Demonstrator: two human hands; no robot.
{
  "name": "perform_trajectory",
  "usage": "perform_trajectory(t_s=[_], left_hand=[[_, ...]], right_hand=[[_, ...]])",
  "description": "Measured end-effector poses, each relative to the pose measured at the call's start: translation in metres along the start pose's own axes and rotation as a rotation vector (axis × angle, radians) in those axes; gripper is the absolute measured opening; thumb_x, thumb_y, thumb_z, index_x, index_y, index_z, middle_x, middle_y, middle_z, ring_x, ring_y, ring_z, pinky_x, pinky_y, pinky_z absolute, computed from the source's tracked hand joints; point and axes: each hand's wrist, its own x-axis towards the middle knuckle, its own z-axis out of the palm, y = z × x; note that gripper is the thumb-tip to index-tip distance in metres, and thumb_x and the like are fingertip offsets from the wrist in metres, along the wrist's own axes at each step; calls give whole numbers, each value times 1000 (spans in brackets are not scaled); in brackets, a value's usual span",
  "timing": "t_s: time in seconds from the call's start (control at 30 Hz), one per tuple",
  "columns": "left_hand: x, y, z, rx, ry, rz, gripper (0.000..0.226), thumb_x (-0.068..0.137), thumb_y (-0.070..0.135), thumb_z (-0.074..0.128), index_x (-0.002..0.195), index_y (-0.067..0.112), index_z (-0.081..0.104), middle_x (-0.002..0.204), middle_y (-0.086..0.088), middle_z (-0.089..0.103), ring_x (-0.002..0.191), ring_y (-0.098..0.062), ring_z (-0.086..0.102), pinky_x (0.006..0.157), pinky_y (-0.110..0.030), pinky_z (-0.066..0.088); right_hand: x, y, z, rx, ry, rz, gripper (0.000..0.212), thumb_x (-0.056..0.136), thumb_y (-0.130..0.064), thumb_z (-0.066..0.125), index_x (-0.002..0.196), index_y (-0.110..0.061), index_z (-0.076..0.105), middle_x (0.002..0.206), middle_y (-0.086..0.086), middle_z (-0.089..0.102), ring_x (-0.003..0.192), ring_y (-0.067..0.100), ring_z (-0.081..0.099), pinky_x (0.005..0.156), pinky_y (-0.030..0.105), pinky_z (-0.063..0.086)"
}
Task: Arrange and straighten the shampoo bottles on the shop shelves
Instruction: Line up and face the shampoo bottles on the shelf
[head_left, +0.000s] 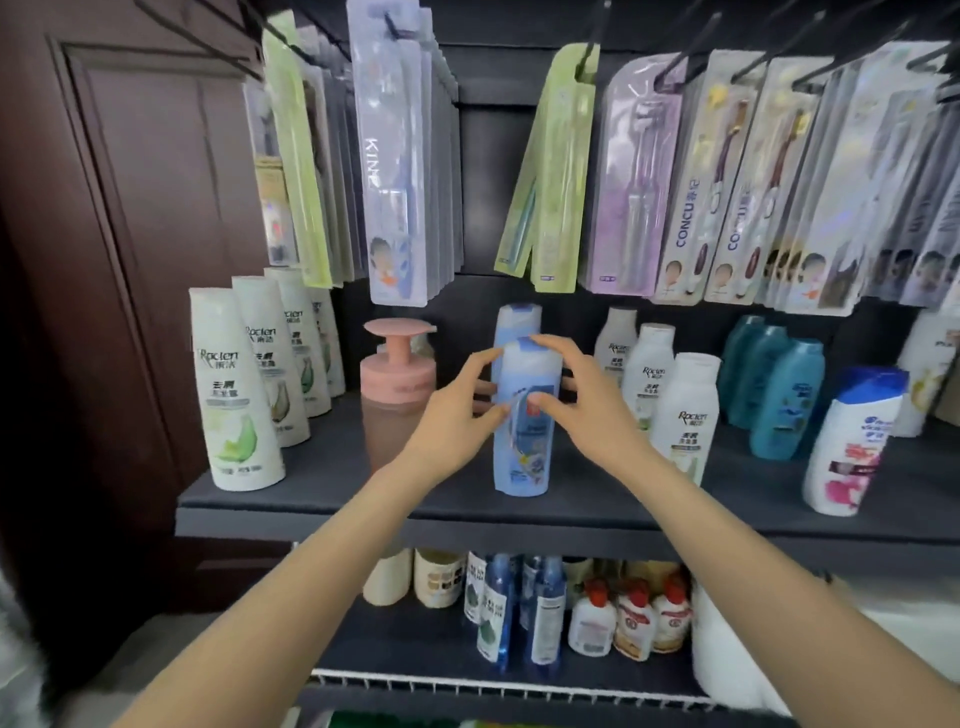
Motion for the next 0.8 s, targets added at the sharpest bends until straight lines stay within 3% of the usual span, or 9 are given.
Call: perform_trajectory(t_s=[0.13,0.27,0.43,0.6,0.73,0.8], left_hand=[[-2,-3,-3,-22,-49,4,64,90,14,59,142,33,28,119,-4,57,99,-11,59,83,-20,47],[-2,-4,-4,-67,-70,-2,67,88,11,59,143,33,27,123,-4,57,103,-11,58,84,-21,48],[-8,-2,-9,-106,-119,12,66,87,12,63,140,35,30,118,2,56,105,-10,57,84,-17,45],[-20,-10,-14,-159,-266,-26,48,83,19,70,124,30,47,107,5,66,96,-9,64,85,-30,53],[-28,-5,-16,-9,-185,42,44,85,18,66,126,23,51,104,4,66,89,-7,63,79,-14,49],[-29,-1,-17,152,-91,106,46,86,20,65,129,23,50,102,2,63,88,-11,58,75,-16,43]], right_hand=[[-4,-2,15,60,68,1,62,82,-5,62,126,-41,37,125,1,49,110,23,53,89,50,49],[-5,-6,19,92,114,10,60,77,-6,64,120,-41,41,119,5,49,106,23,53,87,48,50],[-10,-14,8,211,180,19,59,77,2,67,118,-34,44,117,-16,52,106,7,55,80,27,52],[-16,-26,-15,461,217,92,56,81,-1,69,118,-36,45,107,0,55,95,18,61,72,36,59],[-23,-31,-21,552,195,129,54,82,1,67,116,-35,45,106,2,55,94,14,61,67,28,57],[-25,-30,-21,560,233,191,49,83,-2,66,108,-39,46,103,1,57,98,18,60,70,30,56]])
